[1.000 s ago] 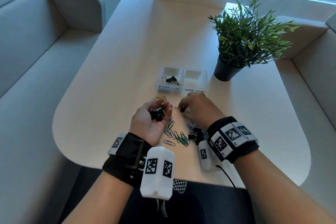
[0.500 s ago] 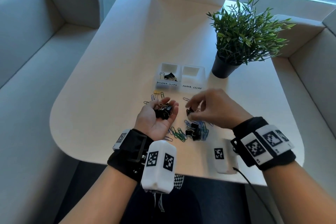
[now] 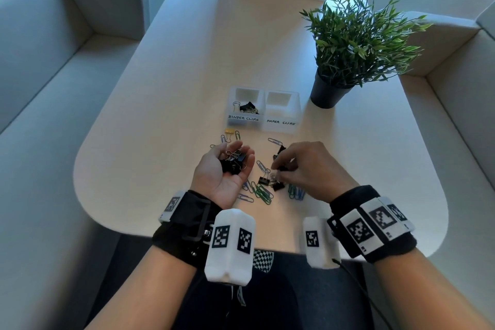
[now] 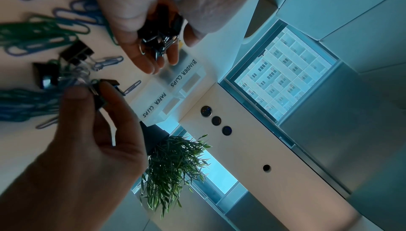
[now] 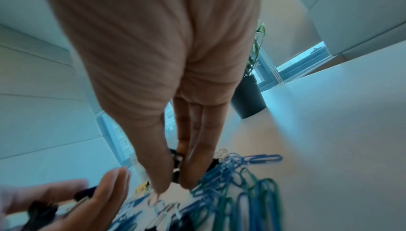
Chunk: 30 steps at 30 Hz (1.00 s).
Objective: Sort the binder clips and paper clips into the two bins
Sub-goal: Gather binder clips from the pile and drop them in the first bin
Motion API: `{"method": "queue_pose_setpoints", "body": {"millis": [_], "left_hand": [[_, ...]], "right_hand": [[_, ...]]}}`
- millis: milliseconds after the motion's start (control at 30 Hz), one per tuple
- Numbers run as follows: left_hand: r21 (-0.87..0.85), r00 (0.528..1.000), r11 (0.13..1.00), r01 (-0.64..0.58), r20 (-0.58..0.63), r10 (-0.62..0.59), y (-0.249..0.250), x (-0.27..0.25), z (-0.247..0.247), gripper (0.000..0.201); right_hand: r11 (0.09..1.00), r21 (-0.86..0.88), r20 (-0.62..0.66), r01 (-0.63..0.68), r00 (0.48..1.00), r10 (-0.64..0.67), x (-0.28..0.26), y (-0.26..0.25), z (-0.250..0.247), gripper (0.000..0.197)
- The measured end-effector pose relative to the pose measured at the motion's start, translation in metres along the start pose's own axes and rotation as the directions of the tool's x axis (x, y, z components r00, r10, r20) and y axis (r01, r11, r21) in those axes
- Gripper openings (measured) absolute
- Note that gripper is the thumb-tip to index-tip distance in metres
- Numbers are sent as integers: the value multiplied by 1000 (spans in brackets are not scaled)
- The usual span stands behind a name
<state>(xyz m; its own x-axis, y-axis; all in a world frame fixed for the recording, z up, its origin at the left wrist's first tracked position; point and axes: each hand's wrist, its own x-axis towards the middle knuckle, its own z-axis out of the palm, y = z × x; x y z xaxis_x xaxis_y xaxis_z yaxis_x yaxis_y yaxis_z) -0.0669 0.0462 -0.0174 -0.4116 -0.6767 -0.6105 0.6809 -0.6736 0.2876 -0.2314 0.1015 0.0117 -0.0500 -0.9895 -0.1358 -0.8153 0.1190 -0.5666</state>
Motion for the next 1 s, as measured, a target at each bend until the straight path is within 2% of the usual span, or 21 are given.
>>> {"method": "queue_pose_setpoints", "body": {"millis": [100, 300, 467, 567, 700, 800, 833, 933, 1000], "left_hand": [[5, 1000, 1000, -1, 8, 1, 0, -1, 0, 29], [19, 1000, 1000, -5, 9, 5, -2, -2, 4, 29], [40, 1000, 999, -16, 14, 16, -5, -4, 7, 29], [59, 1000, 998, -5, 14, 4, -9, -5, 8, 28], [63, 998, 997, 45, 41, -48, -15, -6, 11, 26], [16, 997, 998, 65, 48, -66, -9, -5, 8, 27], [-4, 997, 998, 63, 51, -63, -6, -5, 6, 27], [-42, 999, 998, 39, 37, -38, 4, -4, 3, 28], [-42, 999, 999, 28, 25, -27, 8, -4, 2, 30]], "right_hand": [[996, 80, -86, -35, 995, 41, 0, 4, -6, 19], [955, 294, -140, -40, 987, 84, -3, 11, -7, 27], [918, 395, -203, 29, 978, 56, -4, 6, -4, 32], [898, 424, -235, 115, 972, -14, -2, -7, -4, 31], [918, 365, -211, 153, 974, -78, 3, -21, 2, 35], [947, 303, -286, 107, 958, -16, 6, -10, 2, 37], [967, 242, -276, 76, 961, -7, 7, -5, 1, 36], [999, -24, -102, 29, 994, -31, 9, 5, 6, 36], [993, -109, -5, 39, 999, -40, 11, 5, 11, 35]]}}
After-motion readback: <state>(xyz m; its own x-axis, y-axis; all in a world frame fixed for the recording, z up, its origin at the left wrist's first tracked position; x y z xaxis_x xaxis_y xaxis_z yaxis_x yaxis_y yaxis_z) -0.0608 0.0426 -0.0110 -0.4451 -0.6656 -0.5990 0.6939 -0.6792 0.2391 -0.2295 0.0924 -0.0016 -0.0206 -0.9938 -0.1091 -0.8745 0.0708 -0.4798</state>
